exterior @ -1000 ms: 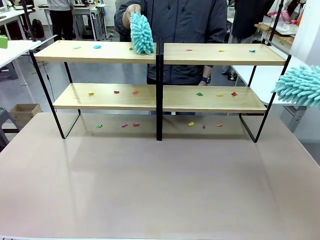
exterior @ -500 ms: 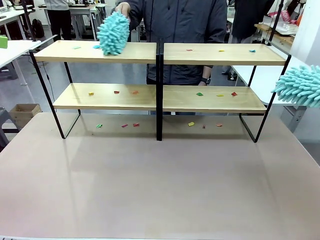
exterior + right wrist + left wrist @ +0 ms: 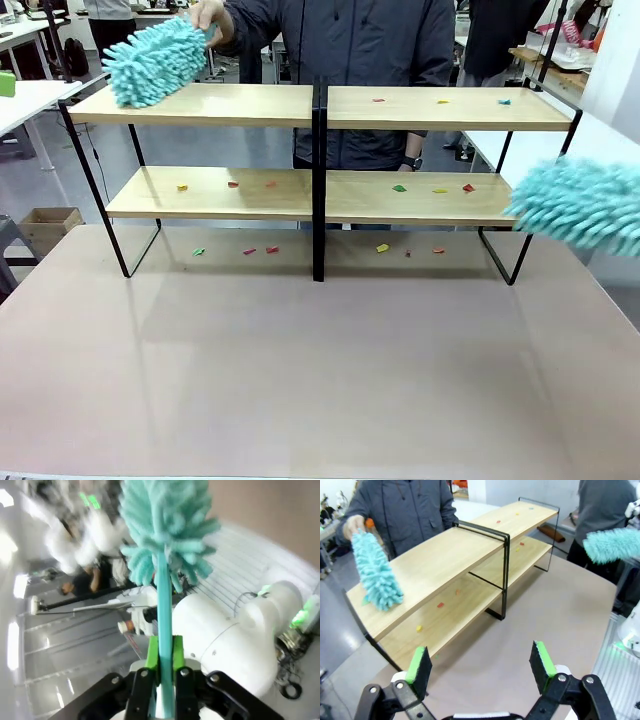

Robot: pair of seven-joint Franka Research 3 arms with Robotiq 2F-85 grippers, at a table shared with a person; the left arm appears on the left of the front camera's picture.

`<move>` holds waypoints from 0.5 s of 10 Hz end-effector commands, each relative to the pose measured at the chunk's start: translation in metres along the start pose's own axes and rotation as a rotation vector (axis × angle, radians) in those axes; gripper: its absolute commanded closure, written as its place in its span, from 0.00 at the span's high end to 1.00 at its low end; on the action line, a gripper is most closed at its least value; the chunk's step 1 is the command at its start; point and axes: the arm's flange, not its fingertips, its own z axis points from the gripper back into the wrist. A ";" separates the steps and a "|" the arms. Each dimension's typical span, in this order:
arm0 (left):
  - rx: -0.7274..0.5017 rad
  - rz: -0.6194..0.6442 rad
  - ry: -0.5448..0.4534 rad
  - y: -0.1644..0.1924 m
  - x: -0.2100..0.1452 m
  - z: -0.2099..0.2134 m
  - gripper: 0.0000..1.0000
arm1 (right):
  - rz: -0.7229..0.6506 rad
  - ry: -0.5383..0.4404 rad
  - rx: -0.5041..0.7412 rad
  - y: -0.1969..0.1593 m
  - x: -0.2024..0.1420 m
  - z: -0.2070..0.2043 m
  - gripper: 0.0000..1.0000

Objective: Clean the shelves.
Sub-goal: Clean a randomly selected level of the Shelf with the Duster.

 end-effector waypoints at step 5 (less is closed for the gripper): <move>-0.009 -0.005 -0.004 0.001 -0.001 -0.001 1.00 | 0.101 0.185 -0.124 0.037 0.001 -0.101 0.12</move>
